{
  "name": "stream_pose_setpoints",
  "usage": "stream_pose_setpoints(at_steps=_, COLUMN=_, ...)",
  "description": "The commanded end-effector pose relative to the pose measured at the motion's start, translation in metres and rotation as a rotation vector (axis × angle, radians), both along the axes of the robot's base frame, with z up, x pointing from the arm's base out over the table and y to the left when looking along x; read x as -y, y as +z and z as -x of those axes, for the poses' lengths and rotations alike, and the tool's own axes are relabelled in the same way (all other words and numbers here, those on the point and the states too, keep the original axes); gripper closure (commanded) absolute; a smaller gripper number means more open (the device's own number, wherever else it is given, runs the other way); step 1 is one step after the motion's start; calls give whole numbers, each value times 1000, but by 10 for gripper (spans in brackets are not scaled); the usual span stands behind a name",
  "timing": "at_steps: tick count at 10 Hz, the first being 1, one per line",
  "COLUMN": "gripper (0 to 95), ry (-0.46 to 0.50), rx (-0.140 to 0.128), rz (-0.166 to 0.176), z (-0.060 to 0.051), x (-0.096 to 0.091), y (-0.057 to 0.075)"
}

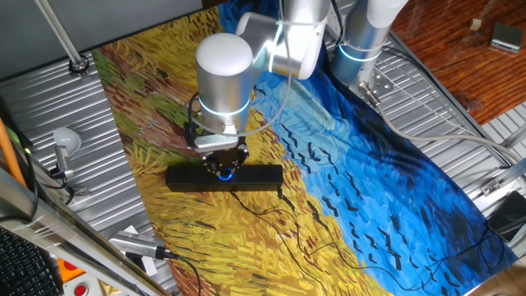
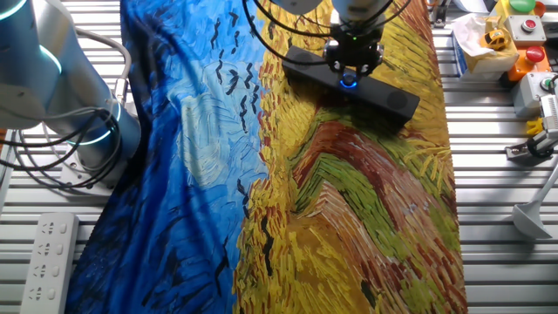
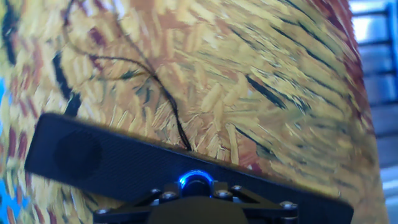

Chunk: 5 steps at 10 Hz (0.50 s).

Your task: Turn the knob to increase the volume of the speaker

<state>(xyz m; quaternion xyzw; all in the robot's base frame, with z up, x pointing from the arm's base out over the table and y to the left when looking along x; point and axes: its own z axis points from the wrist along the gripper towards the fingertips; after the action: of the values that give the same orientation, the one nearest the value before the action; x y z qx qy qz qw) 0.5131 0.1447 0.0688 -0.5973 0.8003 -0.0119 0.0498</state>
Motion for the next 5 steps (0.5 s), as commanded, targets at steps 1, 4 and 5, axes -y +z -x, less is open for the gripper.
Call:
stream_pose_setpoints(at_steps=1, gripper=950, ry=-312, rx=-15, rz=-27, z=0, x=1, y=-1)
stream_pose_setpoints(at_steps=4, gripper=950, ry=-693, rx=-32, rz=-63, z=0, x=1, y=-1)
stream_pose_setpoints(at_steps=5, gripper=950, ry=-787, rx=-36, rz=-69, z=0, x=1, y=-1)
